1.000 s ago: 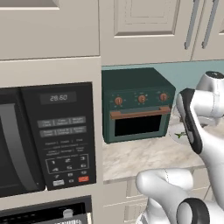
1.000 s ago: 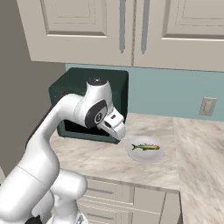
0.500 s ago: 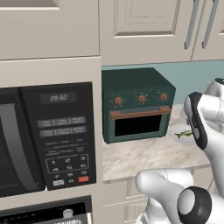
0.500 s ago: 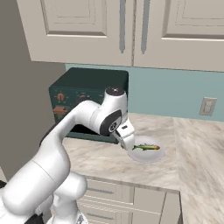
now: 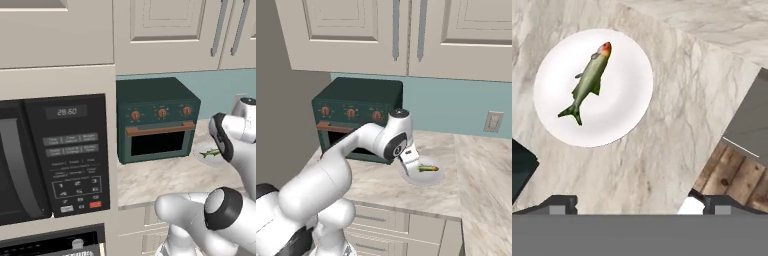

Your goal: Place the fish on the bottom rack of the oven, and slide the tray back inside. Close the oven door.

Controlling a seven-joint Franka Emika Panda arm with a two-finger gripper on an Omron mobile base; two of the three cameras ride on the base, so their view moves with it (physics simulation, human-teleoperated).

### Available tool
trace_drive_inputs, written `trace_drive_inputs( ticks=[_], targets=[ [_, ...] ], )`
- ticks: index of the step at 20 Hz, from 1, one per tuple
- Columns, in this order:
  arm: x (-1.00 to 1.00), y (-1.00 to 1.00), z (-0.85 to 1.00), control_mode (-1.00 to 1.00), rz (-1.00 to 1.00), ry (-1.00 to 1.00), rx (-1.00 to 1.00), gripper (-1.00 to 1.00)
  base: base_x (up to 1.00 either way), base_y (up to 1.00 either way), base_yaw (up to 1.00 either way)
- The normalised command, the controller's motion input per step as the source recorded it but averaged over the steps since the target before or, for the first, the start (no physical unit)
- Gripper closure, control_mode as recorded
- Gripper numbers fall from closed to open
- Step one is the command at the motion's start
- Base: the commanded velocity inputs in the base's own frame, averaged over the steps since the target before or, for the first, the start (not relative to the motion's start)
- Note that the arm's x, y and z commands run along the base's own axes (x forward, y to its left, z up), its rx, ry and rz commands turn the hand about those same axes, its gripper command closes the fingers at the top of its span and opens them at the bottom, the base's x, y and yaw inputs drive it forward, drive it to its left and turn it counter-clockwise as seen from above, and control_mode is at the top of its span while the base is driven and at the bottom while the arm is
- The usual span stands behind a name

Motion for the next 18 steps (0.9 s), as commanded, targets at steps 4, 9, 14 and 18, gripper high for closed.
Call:
trace_drive_inputs(
  ticks=[4, 9, 14, 18],
  targets=[
    [0.54, -0.65, -0.28, -1.0, -0.08, 0.11, 0.0, -1.0, 0.0, 0.0, 0.0],
    [0.67, -0.51, -0.25, -1.0, -0.01, 0.06, 0.03, -1.0, 0.0, 0.0, 0.0],
    [0.69, -0.31, -0.28, -1.0, 0.0, 0.03, 0.09, -1.0, 0.0, 0.0, 0.0],
    [0.44, -0.16, -0.31, -1.0, 0.0, 0.0, 0.1, -1.0, 0.0, 0.0, 0.0]
  ],
)
